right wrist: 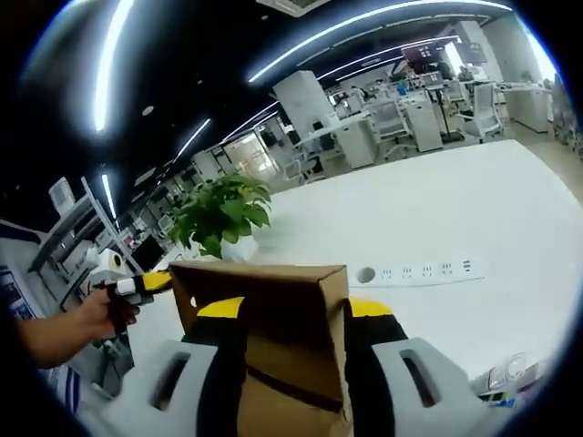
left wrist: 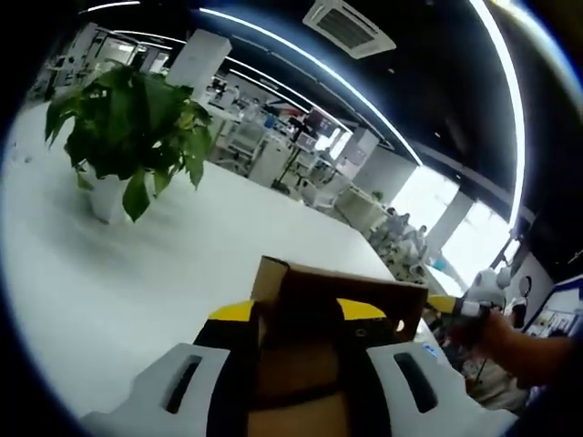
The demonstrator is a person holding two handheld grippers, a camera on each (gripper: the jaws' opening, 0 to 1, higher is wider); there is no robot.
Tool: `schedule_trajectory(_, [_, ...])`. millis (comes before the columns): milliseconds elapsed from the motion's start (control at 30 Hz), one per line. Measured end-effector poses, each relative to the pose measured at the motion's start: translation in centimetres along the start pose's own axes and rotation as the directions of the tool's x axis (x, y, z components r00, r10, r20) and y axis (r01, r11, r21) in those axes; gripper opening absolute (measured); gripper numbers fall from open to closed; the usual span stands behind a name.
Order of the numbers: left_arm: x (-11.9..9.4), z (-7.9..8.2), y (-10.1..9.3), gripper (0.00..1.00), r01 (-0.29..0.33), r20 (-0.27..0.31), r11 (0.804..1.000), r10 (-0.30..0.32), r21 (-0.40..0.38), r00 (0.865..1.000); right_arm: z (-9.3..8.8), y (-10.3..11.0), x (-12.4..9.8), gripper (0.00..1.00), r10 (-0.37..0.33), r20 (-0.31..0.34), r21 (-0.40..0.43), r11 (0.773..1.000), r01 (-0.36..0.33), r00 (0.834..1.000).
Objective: Operate the shoe box by opening the lid, removing the specified soft item, and placing it in the target area until the item is outside and the box remains undamaged.
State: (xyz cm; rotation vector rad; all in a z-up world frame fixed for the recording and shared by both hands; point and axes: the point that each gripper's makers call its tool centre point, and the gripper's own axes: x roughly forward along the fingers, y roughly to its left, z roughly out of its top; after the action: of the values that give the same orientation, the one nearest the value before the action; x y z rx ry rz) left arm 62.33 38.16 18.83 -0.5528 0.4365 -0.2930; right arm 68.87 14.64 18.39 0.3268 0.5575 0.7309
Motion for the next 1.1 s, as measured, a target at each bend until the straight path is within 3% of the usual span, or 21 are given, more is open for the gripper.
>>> schedule_trajectory(400, [-1.9, -0.3, -1.8, 0.41, 0.054, 0.034, 0.997, -0.053, -0.047, 0.998, 0.1, 1.7, -1.6, 0.41, 0.029, 0.025, 0.042, 0.999, -0.03, 0.999])
schedule_trajectory(433, [-0.8, 0.7, -0.5, 0.42, 0.054, 0.034, 0.997, -0.053, -0.051, 0.998, 0.1, 1.9, -1.7, 0.41, 0.031, 0.026, 0.043, 0.999, -0.033, 0.999])
schedule_trajectory(467, [-0.8, 0.8, -0.3, 0.42, 0.056, 0.035, 0.997, -0.054, -0.056, 0.998, 0.0, 2.1, -1.8, 0.41, 0.032, 0.026, 0.042, 0.999, -0.033, 0.999])
schedule_trajectory(1033, [-2.8, 0.1, 0.2, 0.44, 0.097, 0.035, 0.989, -0.093, -0.115, 0.995, -1.5, 4.1, -4.4, 0.41, 0.036, 0.036, 0.091, 0.995, -0.04, 0.999])
schedule_trajectory(1067, [-1.3, 2.4, 5.2, 0.44, 0.103, 0.028, 0.984, -0.1, -0.147, 0.995, -1.6, 4.2, -4.6, 0.41, 0.035, 0.033, 0.091, 0.995, -0.038, 0.999])
schedule_trajectory(1100, [-0.5, 3.6, 7.9, 0.45, 0.101, 0.027, 0.985, -0.099, -0.139, 0.995, -1.7, 4.3, -4.7, 0.41, 0.035, 0.033, 0.092, 0.995, -0.038, 0.999])
